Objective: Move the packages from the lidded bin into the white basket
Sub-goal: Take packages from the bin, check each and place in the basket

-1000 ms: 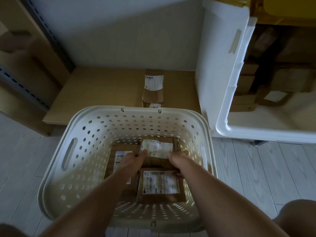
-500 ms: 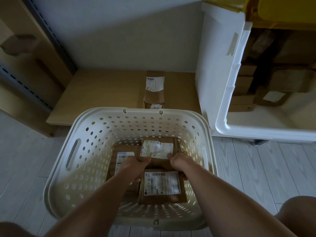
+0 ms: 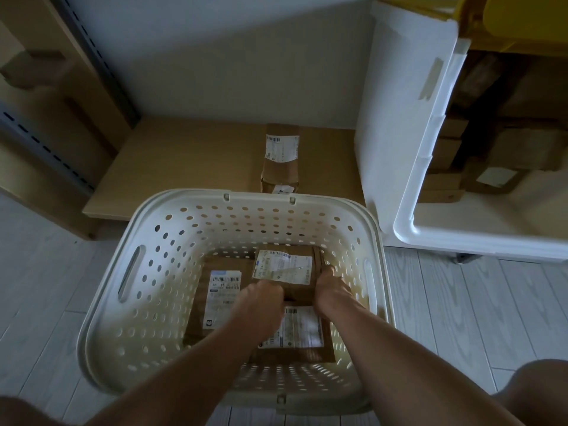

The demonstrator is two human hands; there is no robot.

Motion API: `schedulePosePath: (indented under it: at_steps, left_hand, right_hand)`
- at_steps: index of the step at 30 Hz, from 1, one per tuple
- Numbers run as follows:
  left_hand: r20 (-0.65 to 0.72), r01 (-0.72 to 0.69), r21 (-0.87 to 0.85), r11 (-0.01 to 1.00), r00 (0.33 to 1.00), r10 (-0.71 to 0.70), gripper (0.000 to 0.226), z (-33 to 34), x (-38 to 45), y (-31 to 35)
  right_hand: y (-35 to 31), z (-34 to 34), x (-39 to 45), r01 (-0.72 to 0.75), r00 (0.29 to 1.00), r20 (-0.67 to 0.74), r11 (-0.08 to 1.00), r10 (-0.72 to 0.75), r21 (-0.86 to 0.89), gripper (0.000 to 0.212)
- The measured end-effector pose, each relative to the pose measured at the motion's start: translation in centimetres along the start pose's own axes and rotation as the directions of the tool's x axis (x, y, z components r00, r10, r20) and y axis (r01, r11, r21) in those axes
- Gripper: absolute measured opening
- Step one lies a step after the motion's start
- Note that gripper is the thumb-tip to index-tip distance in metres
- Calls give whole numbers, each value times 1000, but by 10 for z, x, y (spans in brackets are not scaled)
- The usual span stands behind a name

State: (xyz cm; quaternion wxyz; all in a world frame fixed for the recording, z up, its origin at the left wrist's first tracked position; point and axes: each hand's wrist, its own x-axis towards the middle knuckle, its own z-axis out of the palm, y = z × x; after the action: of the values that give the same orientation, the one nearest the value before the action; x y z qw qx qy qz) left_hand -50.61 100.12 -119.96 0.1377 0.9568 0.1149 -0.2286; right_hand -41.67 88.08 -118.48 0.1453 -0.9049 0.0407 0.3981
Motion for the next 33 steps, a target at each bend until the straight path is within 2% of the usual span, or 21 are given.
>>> schedulePosePath:
  at_steps: [3,6,9,12,16,19,21,24,27,29,31,33]
  left_hand:
    - [132,-107,-13,994,985,108,35,5,2,16]
    - [211,-136,83,987,971,116,56,8,7,15]
    - [292,-163,117,980,948,123,71,12,5,11]
    - [231,-173,87,981,961,149,71,12,3,10]
    - [196,-213,43,976,960,200,76,11,6,4]
    - [171,-227,17,974,960,221,76,11,4,4]
    - [146,-254,44,966,958,245,74,11,4,4]
    - [123,-278,177,944,958,259,68,10,4,6]
    - [54,-230,332,915,973,225,70,3,1,12]
    - [-41,-124,313,942,989,144,91,-2,-1,11]
    - [-93,39,183,982,995,-22,127,1,-1,4]
    - [-10,199,-108,974,979,-201,153,9,1,-4]
  right_hand:
    - [0,3,0,7,1000,-25,1000,-7,1,67]
    - [1,3,-2,18,999,-48,999,-16,29,60]
    - [-2,2,-6,0,1000,-24,998,1,62,65]
    - [-6,0,-8,-30,999,25,995,28,95,79]
    - [-8,-8,-10,-49,992,120,989,32,139,78]
    - [-9,-7,-3,-85,987,145,991,69,103,82]
    - [-11,-5,1,-104,985,144,993,95,59,90]
    - [-12,-3,2,-110,986,133,993,105,30,96]
    - [-11,-2,3,-100,990,107,994,96,38,97]
    - [-10,1,3,-81,994,81,996,77,42,98]
    - [-9,7,0,-62,996,68,998,60,26,102]
    - [-9,13,-3,-55,997,57,998,53,32,104]
